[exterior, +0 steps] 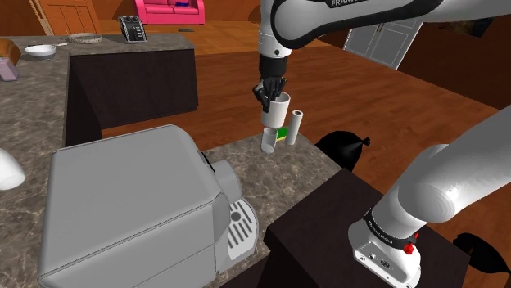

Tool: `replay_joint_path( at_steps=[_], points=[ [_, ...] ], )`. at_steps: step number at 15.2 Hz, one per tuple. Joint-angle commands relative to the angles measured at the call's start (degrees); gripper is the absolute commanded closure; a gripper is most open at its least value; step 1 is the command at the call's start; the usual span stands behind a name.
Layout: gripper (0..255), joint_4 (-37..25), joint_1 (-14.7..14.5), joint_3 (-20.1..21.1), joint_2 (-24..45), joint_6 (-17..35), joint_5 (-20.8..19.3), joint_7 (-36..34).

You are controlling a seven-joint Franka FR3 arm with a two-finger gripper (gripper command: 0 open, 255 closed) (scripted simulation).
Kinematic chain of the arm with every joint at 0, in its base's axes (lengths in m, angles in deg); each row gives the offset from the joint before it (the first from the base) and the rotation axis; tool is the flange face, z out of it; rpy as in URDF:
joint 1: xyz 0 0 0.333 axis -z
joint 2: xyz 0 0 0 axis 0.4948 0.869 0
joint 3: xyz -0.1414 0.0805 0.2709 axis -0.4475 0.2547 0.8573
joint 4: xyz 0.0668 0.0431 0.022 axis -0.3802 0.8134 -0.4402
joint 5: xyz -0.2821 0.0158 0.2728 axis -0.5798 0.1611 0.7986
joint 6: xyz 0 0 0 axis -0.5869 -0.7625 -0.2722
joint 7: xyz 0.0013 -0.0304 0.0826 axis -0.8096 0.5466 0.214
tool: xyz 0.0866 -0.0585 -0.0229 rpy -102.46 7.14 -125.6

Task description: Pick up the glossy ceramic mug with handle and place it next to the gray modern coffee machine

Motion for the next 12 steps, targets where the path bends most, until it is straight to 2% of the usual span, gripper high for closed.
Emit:
replay_joint_path(
  at_steps=[1, 12],
  points=[
    [255, 1.24, -0.08, 0.16, 0.16, 1.45, 0.02, -0.22],
    [255, 7.46, -0.09, 0.67, 2.7, 10.14, -0.47, -0.98]
  ],
)
